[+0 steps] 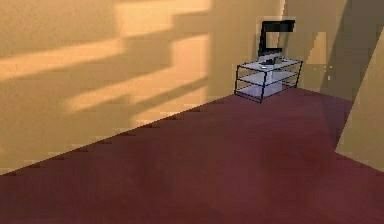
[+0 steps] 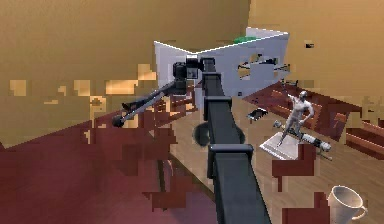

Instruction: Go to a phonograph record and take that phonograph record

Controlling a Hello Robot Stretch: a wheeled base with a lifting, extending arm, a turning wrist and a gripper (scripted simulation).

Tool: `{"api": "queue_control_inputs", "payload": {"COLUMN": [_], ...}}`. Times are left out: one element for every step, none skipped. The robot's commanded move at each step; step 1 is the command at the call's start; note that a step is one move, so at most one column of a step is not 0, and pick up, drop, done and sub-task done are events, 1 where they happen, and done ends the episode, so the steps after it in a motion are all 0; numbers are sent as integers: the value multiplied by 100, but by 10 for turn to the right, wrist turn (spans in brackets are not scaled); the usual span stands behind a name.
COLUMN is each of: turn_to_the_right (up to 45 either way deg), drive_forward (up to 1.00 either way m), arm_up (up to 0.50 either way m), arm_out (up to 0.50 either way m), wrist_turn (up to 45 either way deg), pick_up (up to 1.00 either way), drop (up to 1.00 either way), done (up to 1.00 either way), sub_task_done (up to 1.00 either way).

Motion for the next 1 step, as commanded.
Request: {"api": "queue_control_inputs", "payload": {"turn_to_the_right": [0], "drive_forward": [0], "arm_up": [0], "arm_out": [0], "wrist_turn": [450], "pick_up": [0], "drop": [0], "done": [0], "sub_task_done": [0]}}
